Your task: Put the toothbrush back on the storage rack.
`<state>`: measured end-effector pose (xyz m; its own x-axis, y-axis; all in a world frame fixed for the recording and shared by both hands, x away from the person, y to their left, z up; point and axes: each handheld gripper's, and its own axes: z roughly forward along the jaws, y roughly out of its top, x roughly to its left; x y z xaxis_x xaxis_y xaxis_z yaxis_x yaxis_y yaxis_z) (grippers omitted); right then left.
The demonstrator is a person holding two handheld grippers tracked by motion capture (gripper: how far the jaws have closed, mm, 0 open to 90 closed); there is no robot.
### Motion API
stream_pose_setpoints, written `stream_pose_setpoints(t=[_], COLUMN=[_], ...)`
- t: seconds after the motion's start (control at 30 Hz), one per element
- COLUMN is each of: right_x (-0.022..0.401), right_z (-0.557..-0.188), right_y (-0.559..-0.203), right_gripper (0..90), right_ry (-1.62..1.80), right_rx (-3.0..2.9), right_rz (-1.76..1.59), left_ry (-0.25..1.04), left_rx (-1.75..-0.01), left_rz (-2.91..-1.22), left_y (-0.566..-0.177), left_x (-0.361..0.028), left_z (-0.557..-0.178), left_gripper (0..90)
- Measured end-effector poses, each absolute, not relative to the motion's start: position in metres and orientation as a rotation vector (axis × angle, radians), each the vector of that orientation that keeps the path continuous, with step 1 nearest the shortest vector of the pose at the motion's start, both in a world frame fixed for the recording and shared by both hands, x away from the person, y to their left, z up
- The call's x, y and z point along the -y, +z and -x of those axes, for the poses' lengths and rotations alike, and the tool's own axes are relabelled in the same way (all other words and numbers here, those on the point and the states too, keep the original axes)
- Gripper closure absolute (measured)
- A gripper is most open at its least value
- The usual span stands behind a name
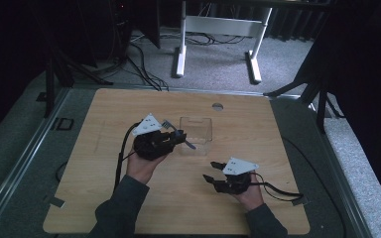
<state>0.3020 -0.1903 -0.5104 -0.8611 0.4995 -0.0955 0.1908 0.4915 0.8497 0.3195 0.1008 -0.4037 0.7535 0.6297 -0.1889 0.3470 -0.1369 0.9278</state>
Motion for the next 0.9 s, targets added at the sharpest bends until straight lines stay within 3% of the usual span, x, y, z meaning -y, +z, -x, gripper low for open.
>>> stream_pose_setpoints(t=[0.9], right_x=[0.189], right_z=[-0.302], right_y=[-0.513], right_gripper=[45.5], right_ry=[1.31], right_rx=[-2.418], right_rz=[-0.57], left_ry=[0.319], left_rx=[-0.813], left_rz=[-1.716], left_y=[-0.405], left_x=[-0.101], left_z=[-0.331], left_gripper=[78.3])
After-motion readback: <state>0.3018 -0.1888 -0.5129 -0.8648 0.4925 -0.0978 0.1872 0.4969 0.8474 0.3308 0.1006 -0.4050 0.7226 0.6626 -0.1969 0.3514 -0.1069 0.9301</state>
